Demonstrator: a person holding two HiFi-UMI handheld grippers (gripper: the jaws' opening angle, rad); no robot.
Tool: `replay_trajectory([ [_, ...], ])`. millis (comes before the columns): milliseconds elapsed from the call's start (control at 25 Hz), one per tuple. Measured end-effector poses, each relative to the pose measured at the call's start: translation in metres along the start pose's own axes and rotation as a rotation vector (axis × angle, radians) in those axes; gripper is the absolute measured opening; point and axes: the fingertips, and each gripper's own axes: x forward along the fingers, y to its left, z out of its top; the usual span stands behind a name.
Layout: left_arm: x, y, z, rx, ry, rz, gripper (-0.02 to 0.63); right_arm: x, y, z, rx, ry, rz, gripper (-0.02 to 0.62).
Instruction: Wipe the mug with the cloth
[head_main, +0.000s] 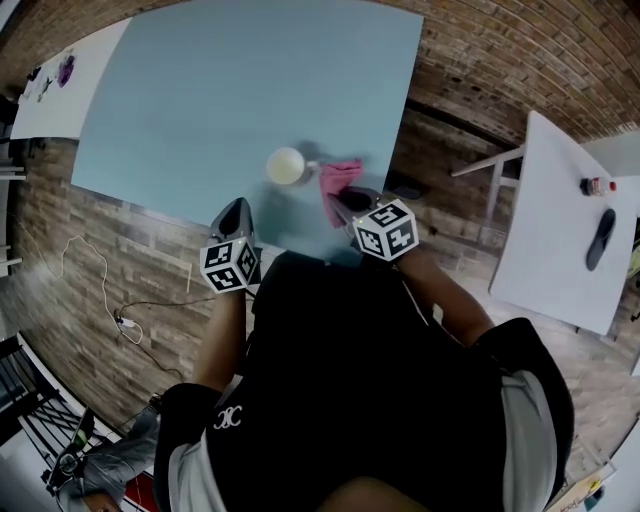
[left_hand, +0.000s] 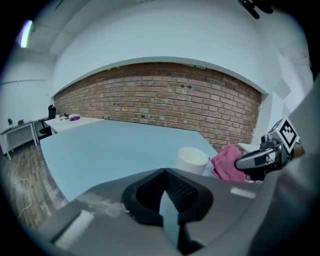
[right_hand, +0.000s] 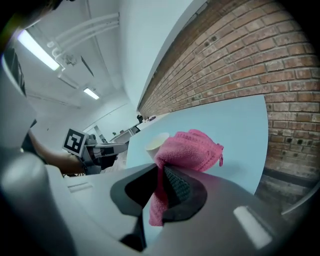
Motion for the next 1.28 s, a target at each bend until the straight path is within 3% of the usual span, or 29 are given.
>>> replay_trajectory([
  [240, 0.003, -0.007, 0.016, 0.036, 0.001, -0.052, 0.006, 0.003, -0.006, -0.001, 0.023, -0.015, -0.043, 0.038],
  [560, 0.038, 0.016, 0.037, 0.099, 0.039, -0.18, 0.006, 0.01, -0.005, 0.0, 0.064, -0.059, -0.156, 0.038],
  [840, 0.058, 0.072, 0.045, 0.151, 0.029, -0.28, 0.006, 0.028, 0.0, -0.003, 0.201, -0.154, -0.393, 0.038],
  [1120, 0.072, 0.102, 0.05, 0.213, 0.0, -0.481, 0.006, 0.029, 0.015, -0.006, 0.196, -0.23, -0.697, 0.038],
  [1280, 0.068, 0.116, 0.053, 0.259, 0.016, -0.603, 0.006, 0.028, 0.031, -0.011, 0.276, -0.285, -0.852, 0.038],
])
